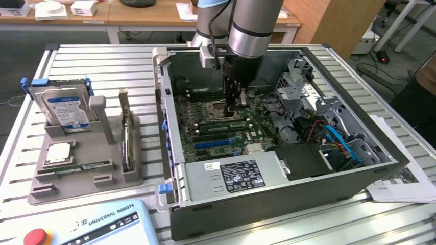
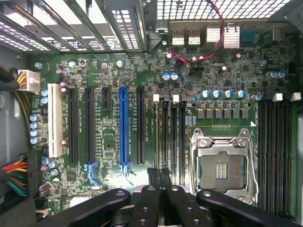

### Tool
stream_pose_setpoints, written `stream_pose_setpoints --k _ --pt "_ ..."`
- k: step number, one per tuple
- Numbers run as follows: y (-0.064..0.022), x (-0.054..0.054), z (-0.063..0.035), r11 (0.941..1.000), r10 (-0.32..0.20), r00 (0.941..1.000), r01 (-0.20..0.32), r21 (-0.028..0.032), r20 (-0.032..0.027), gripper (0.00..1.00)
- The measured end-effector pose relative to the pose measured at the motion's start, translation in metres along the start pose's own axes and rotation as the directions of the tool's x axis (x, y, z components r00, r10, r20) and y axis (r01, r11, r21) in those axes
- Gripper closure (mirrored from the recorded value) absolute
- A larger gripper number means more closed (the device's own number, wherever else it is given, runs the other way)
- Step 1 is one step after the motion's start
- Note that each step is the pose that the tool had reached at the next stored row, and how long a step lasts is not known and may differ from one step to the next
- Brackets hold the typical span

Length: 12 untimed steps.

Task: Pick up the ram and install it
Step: 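Insert the ram into the slot, then press down the ram until it locks into place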

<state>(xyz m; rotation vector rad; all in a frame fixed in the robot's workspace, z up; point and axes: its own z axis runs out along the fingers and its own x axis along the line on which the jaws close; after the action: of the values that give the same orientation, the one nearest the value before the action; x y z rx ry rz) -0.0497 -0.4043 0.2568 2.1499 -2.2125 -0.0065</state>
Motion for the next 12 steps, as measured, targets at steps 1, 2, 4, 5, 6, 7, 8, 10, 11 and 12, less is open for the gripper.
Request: stream_pose_setpoints --k 1,2,4,5,6,7,8,10,11,12 --pt "0.0 0.0 -0.0002 1.0 0.0 1.0 0.0 -0.0001 0.0 0.89" --pt "0.0 0.0 -0.0002 1.0 0.0 1.0 0.0 0.0 0.0 0.89" --pt "0.0 0.0 -0.0003 1.0 0.0 1.0 0.0 -0.0001 -0.0001 0.89" --pt "0.0 0.0 -0.0003 1.0 0.0 1.0 0.0 0.0 -0.0001 0.89" --pt "0.0 0.0 -0.0003 1.0 0.0 1.0 0.0 -0.0001 -0.0001 0.89" --pt "0.0 0.0 -0.0003 1.0 0.0 1.0 0.0 -0.0001 -0.0001 0.89" --pt "0.0 0.0 -0.0003 1.0 0.0 1.0 0.0 -0.0001 -0.0001 0.89" --pt "0.0 0.0 -0.0003 1.0 0.0 1.0 0.0 -0.0001 0.0 0.89" --pt "0.0 0.0 -0.0003 1.0 0.0 1.0 0.0 0.0 0.0 0.89" --pt "0.0 0.0 -0.0003 1.0 0.0 1.0 0.0 -0.0001 -0.0001 0.89"
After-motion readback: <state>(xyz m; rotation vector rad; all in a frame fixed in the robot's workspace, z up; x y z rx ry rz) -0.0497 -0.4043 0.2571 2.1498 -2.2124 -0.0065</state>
